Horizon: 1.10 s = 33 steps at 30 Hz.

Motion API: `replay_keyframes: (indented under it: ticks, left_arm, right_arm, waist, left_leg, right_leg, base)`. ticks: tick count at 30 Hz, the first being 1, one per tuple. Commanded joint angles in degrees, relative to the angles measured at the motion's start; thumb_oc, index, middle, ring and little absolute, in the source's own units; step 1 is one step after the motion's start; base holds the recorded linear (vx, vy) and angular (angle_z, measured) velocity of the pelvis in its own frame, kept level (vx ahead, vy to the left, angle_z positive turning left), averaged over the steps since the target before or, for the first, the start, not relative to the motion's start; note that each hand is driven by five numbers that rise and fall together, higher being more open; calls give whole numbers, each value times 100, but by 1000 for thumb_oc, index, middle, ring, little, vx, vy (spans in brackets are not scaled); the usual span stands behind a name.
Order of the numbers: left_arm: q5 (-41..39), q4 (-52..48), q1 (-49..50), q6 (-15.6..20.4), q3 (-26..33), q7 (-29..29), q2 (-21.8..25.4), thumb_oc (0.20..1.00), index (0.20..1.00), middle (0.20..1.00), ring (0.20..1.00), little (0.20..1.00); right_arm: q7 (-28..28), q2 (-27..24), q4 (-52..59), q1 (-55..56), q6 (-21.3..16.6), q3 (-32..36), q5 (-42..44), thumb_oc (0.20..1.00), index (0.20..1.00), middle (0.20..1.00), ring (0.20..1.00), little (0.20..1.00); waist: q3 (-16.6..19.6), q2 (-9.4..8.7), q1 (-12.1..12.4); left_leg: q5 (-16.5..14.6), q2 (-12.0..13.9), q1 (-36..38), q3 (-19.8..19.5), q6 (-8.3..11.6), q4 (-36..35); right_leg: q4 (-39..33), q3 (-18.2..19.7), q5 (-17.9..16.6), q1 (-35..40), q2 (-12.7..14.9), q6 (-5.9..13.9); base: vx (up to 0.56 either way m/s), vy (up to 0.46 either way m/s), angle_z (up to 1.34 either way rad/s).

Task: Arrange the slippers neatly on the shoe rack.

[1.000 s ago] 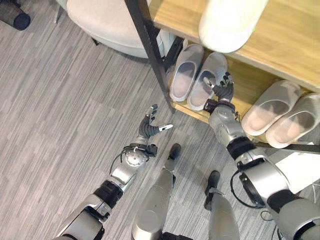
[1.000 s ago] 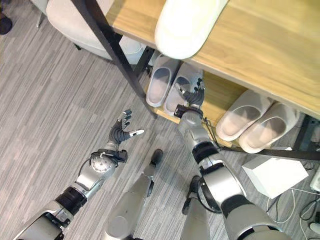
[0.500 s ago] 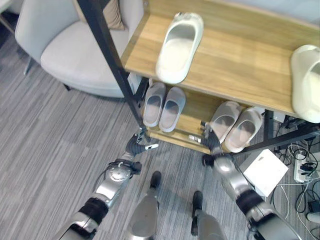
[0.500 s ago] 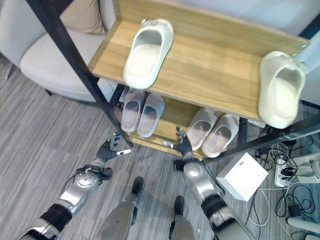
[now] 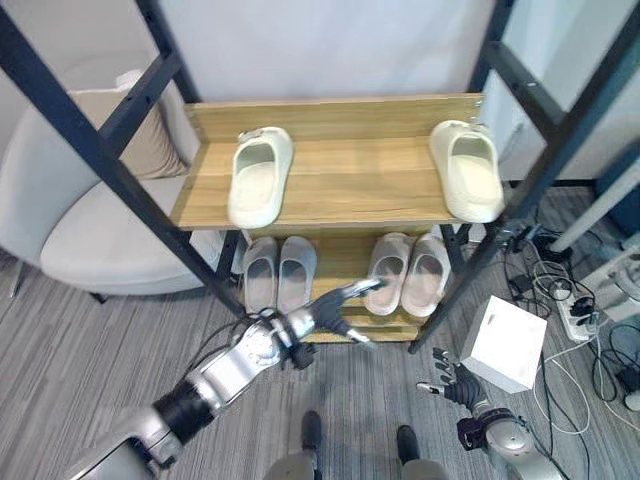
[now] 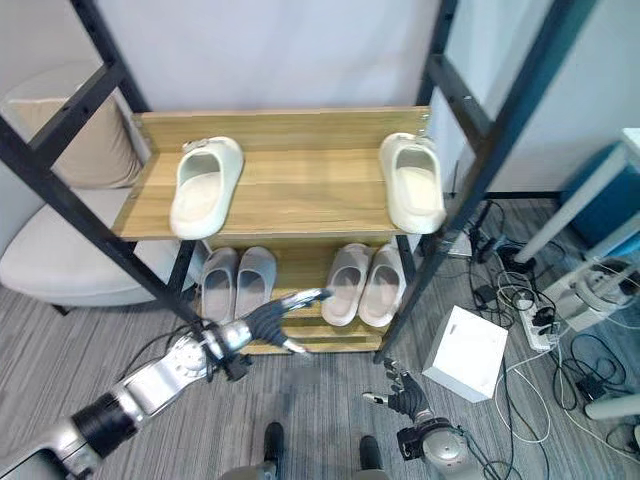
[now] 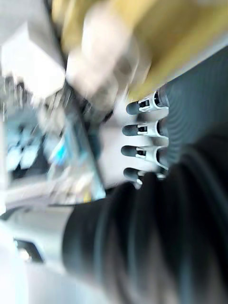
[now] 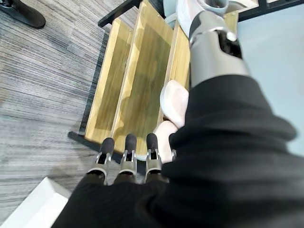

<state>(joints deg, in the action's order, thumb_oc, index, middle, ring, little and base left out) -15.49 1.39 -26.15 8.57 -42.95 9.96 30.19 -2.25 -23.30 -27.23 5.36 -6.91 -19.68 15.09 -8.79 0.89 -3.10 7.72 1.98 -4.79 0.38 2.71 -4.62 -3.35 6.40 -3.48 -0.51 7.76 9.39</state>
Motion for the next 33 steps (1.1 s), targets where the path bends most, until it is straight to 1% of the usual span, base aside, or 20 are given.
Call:
replay_keyframes:
  ticks: [1,2,3,4,5,6,7,8,9,12,13,14,15,16,17,18,20,26,30,33]
  left_arm:
    - [-491,19,-583,402,223,-393,-235,1000,1000,1000,1000,1000]
    - [-445,73,-773,474,384,-637,-396,1000,1000,1000,1000,1000]
    - [-438,79,-780,475,386,-647,-408,1000,1000,1000,1000,1000]
    - [-263,236,-1073,612,660,-1087,-679,1000,1000,1000,1000,1000]
    - [-63,329,-1238,689,827,-1364,-782,1000,1000,1000,1000,1000]
    - [-48,338,-1245,693,826,-1379,-795,1000,1000,1000,1000,1000]
    - [612,588,-1633,740,1139,-1949,-826,1000,1000,1000,1000,1000]
    - [632,599,-1643,742,1137,-1968,-838,1000,1000,1000,1000,1000]
    - [1393,895,-2050,691,1350,-2465,-755,1000,1000,1000,1000,1000]
    - [2542,1542,-2746,457,1525,-3141,-322,1000,1000,1000,1000,1000]
    - [2543,1548,-2752,459,1522,-3144,-323,1000,1000,1000,1000,1000]
    - [3075,1913,-3097,293,1461,-3430,-64,1000,1000,1000,1000,1000]
    - [3300,2131,-3301,206,1391,-3550,82,1000,1000,1000,1000,1000]
    - [3827,2575,-3717,-52,1209,-3806,420,1000,1000,1000,1000,1000]
    - [3833,2606,-3748,-47,1188,-3824,415,1000,1000,1000,1000,1000]
    - [4132,2996,-4095,-239,993,-3951,704,1000,1000,1000,1000,1000]
    - [4348,3488,-4450,-400,713,-4077,919,1000,1000,1000,1000,1000]
    - [4612,4619,-5218,-608,-73,-4141,1474,1000,1000,1000,1000,1000]
    - [4741,4867,-5357,-676,-309,-4148,1731,1000,1000,1000,1000,1000]
    - [4817,4997,-5152,-658,-316,-4091,1937,1000,1000,1000,1000,1000]
  right_arm:
    - [-76,-5,363,-77,-197,-21,-10,1000,1000,1000,1000,1000]
    - [-89,-13,442,-50,-204,-50,-11,1000,1000,1000,1000,1000]
    - [-90,-23,448,-52,-201,-47,-10,1000,1000,1000,1000,1000]
    - [-112,-22,551,15,-211,-87,2,1000,1000,1000,1000,1000]
    - [-117,-27,575,56,-223,-107,13,1000,1000,1000,1000,1000]
    - [-118,-35,576,52,-223,-104,14,1000,1000,1000,1000,1000]
    - [-115,-44,615,94,-247,-148,31,1000,1000,1000,1000,1000]
    - [-116,-50,615,87,-246,-146,33,1000,1000,1000,1000,1000]
    - [-83,-68,620,112,-274,-181,50,1000,1000,1000,1000,1000]
    - [-45,-131,613,128,-353,-229,106,1000,1000,1000,1000,1000]
    - [-45,-129,612,125,-353,-228,106,1000,1000,1000,1000,1000]
    - [-15,-166,602,138,-401,-248,161,1000,1000,1000,1000,1000]
    - [-13,-211,628,144,-427,-254,196,1000,1000,1000,1000,1000]
    - [43,-310,667,139,-476,-301,287,1000,1000,1000,1000,1000]
    - [45,-302,666,126,-476,-299,292,1000,1000,1000,1000,1000]
    - [99,-400,723,133,-497,-317,405,1000,1000,1000,1000,1000]
    - [153,-461,775,134,-527,-343,505,1000,1000,1000,1000,1000]
    - [251,-595,836,203,-592,-364,741,1000,1000,1000,1000,1000]
    - [261,-604,712,248,-600,-382,764,1000,1000,1000,1000,1000]
    - [276,-567,622,254,-611,-409,755,1000,1000,1000,1000,1000]
  waist:
    - [160,-166,-29]
    - [167,-168,-46]
    - [160,-161,-44]
    - [178,-174,-69]
    - [182,-178,-80]
    - [173,-171,-80]
    - [180,-179,-111]
    - [170,-175,-111]
    - [164,-176,-150]
    - [155,-158,-211]
    - [150,-159,-209]
    - [150,-152,-247]
    - [149,-147,-263]
    - [154,-118,-294]
    - [143,-126,-292]
    - [152,-99,-321]
    - [148,-101,-338]
    - [159,-88,-361]
    - [181,-82,-315]
    - [219,-70,-250]
  left_leg:
    - [-517,159,-48,-63,64,127]
    - [-519,158,-39,-39,70,128]
    - [-521,158,-36,-36,69,129]
    - [-525,161,-19,-13,87,130]
    - [-532,164,-5,-7,93,134]
    - [-535,165,0,-7,93,135]
    - [-540,170,24,21,107,132]
    - [-541,171,28,22,107,132]
    - [-545,186,43,54,117,133]
    - [-552,213,75,110,129,129]
    - [-552,213,78,110,129,129]
    - [-588,217,126,140,131,121]
    - [-558,231,94,165,136,124]
    - [-556,251,87,191,139,125]
    - [-557,251,87,191,139,125]
    - [-560,261,87,214,147,129]
    - [-558,269,88,241,152,118]
    - [-552,295,92,348,165,110]
    - [-553,297,105,351,169,96]
    - [-566,283,137,331,170,79]
  right_leg:
    - [454,34,498,-135,-1,-8]
    - [440,63,494,-131,-3,-13]
    - [440,66,494,-129,-3,-13]
    - [424,94,498,-119,-7,-26]
    - [419,114,497,-110,-7,-35]
    - [420,114,498,-105,-7,-36]
    - [410,146,493,-110,-11,-43]
    - [412,147,495,-106,-12,-44]
    - [409,181,493,-109,-21,-42]
    - [411,247,504,-117,-38,-33]
    - [412,248,505,-115,-38,-33]
    - [422,263,547,-95,-38,-25]
    - [417,295,508,-138,-49,-18]
    - [419,311,505,-167,-58,-4]
    - [421,312,507,-169,-59,-4]
    - [425,338,500,-194,-64,15]
    - [425,365,492,-218,-75,33]
    - [411,404,458,-285,-84,89]
    - [393,388,455,-280,-74,104]
    - [354,343,472,-226,-59,104]
  base:
    - [18,-18,-24]
    - [17,-11,-16]
    - [20,-21,-14]
    - [22,-18,-17]
    - [22,-19,-11]
    - [19,-16,-8]
    - [0,0,0]
    - [0,0,0]
    - [0,0,0]
    - [30,-1,-4]
    - [35,3,-17]
    - [12,8,-14]
    - [23,14,-11]
    - [-5,11,-4]
    - [20,17,-8]
    - [15,11,-12]
    - [19,6,-12]
    - [13,4,-11]
    - [22,-3,-7]
    - [47,-3,-3]
